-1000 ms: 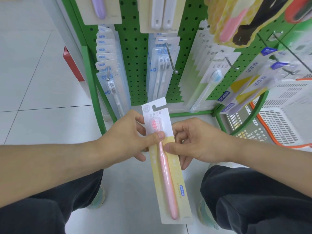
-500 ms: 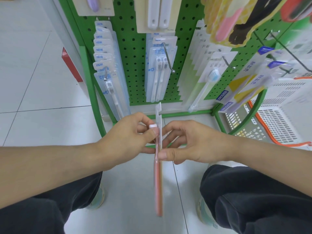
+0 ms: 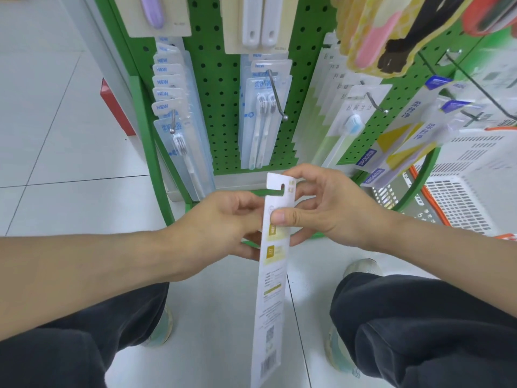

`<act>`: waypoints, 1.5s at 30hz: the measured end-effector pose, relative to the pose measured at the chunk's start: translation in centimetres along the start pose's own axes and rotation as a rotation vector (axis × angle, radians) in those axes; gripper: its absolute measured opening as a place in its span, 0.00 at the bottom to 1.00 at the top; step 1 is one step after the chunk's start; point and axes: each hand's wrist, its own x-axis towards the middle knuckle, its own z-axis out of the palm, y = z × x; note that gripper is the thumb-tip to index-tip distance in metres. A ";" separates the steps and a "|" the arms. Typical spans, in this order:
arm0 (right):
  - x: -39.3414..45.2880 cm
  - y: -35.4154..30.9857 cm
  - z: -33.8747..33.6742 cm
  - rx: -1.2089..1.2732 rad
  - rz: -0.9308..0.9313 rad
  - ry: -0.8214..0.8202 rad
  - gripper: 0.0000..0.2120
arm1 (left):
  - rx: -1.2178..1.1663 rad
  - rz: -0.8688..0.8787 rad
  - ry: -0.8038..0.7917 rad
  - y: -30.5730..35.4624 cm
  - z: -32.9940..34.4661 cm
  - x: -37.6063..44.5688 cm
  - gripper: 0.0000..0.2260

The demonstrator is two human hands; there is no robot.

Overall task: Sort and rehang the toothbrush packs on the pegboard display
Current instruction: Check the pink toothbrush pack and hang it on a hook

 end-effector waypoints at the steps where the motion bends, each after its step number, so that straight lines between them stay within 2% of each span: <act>1: 0.0 -0.1 0.0 -0.017 -0.005 0.012 0.24 | -0.030 -0.014 -0.002 0.2 0.1 0.0 0.11; 5: 0.2 0.0 0.0 -0.019 -0.027 0.102 0.17 | -0.119 -0.008 0.013 0.9 0.2 -0.3 0.14; 8: 0.1 0.1 -0.3 0.016 -0.034 0.168 0.10 | 0.007 0.052 0.071 0.6 -0.1 -0.2 0.08; 11: 0.0 0.1 -0.4 -0.002 -0.056 0.128 0.09 | 0.107 0.050 0.093 0.3 -0.3 -0.2 0.05; 24: -0.4 -0.1 -0.2 -0.038 -0.011 0.106 0.11 | 0.124 0.044 0.116 0.6 -0.1 -0.4 0.04; 28: -0.3 0.2 0.3 -0.009 0.045 0.125 0.22 | 0.089 0.062 0.144 0.6 -0.2 -0.3 0.03; 32: -0.5 0.1 0.6 -0.136 0.042 0.084 0.35 | 0.083 0.082 0.168 0.6 -0.2 -0.2 0.05; 37: -0.8 -0.2 0.7 -0.208 0.043 0.009 0.40 | 0.078 0.102 0.188 0.6 -0.4 -0.1 0.05; 40: -1.1 0.0 0.9 -0.209 0.062 -0.091 0.38 | 0.083 0.140 0.213 1.0 -0.5 -0.1 0.05; 45: -1.0 0.1 1.1 -0.185 0.042 -0.109 0.26 | 0.100 0.194 0.248 1.4 -0.5 -0.2 0.06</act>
